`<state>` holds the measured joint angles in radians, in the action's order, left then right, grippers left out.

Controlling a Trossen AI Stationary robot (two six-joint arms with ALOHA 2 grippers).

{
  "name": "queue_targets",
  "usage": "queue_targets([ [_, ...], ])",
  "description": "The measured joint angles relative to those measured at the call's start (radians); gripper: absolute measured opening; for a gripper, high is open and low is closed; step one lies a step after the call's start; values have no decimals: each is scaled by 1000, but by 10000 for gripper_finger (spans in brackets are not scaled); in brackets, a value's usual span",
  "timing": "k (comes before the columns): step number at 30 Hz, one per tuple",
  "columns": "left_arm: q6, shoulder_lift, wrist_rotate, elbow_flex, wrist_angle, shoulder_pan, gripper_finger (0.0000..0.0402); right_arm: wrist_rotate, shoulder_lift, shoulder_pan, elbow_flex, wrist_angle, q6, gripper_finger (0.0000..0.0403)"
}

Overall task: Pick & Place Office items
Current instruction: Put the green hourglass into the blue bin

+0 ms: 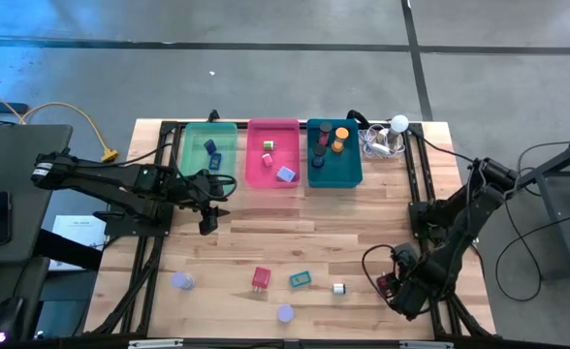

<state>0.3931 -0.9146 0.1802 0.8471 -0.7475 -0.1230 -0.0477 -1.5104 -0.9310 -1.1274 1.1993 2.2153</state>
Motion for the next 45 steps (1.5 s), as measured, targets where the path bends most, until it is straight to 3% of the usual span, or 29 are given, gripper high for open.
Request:
queue_targets([
  [6, 0, 0, 0, 0, 0, 0, 191, -56, 2, 30, 1, -2, -72, 270],
  [22, 0, 0, 0, 0, 0, 0, 191, -57, 3, 122, -56, 40, -257, 270],
  [29, 0, 0, 0, 0, 0, 0, 191, -81, 4, 109, -66, 126, -251, 270],
  [34, 0, 0, 0, 0, 0, 0, 191, 20, 4, 78, -66, 120, -244, 270],
  [45, 0, 0, 0, 0, 0, 0, 191, 29, -1, 26, -65, 122, -101, 270],
])
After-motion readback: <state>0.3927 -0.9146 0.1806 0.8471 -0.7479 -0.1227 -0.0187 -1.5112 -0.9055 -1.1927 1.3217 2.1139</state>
